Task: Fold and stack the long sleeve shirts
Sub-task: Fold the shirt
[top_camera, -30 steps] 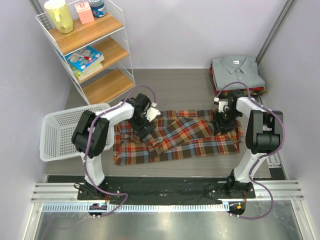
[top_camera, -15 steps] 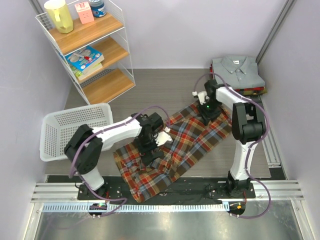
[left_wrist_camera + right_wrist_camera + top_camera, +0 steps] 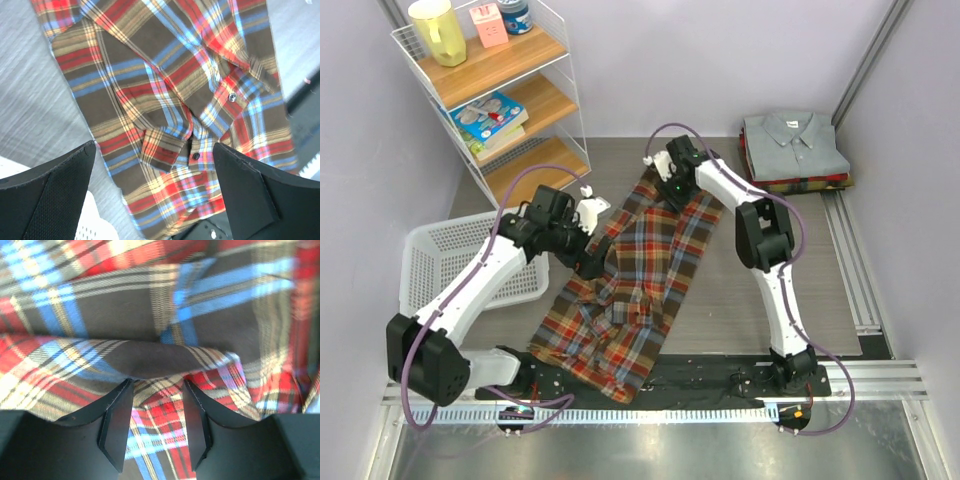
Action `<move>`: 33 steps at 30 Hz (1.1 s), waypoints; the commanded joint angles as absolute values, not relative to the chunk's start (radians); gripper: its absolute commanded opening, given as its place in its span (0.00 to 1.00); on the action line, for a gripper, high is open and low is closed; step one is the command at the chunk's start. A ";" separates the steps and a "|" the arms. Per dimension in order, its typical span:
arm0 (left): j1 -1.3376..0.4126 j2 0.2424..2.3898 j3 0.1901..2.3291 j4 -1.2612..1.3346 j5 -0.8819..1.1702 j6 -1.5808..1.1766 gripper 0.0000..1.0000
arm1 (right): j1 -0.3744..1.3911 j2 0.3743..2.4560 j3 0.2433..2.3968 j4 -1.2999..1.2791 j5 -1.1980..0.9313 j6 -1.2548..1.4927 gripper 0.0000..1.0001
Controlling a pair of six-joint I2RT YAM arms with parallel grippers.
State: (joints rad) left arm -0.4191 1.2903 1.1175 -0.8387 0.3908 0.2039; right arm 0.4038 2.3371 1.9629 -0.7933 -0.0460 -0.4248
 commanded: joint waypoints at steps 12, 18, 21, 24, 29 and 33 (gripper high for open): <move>-0.437 1.543 1.135 -0.761 0.308 0.287 1.00 | 0.336 2.085 1.985 -0.704 -0.334 -0.246 0.54; -0.463 1.660 1.178 -0.830 0.256 0.331 0.82 | 0.357 2.074 1.755 -0.712 -0.428 -0.180 0.42; -0.480 1.692 1.167 -0.850 0.236 0.327 0.71 | 0.373 2.092 1.665 -0.681 -0.436 -0.166 0.39; -0.489 1.698 1.141 -0.865 0.232 0.324 0.60 | 0.373 2.124 1.654 -0.676 -0.416 -0.161 0.36; -0.540 1.697 1.098 -0.877 0.229 0.299 0.50 | 0.373 2.170 1.669 -0.672 -0.332 -0.186 0.33; -0.589 1.744 1.112 -0.868 0.230 0.270 0.44 | 0.359 2.252 1.744 -0.673 -0.238 -0.207 0.31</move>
State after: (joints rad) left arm -0.5453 1.7077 1.1046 -0.8581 0.2298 0.2939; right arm 0.3698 2.1754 1.6630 -0.6975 -0.3668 -0.1776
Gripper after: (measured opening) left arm 0.452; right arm 0.313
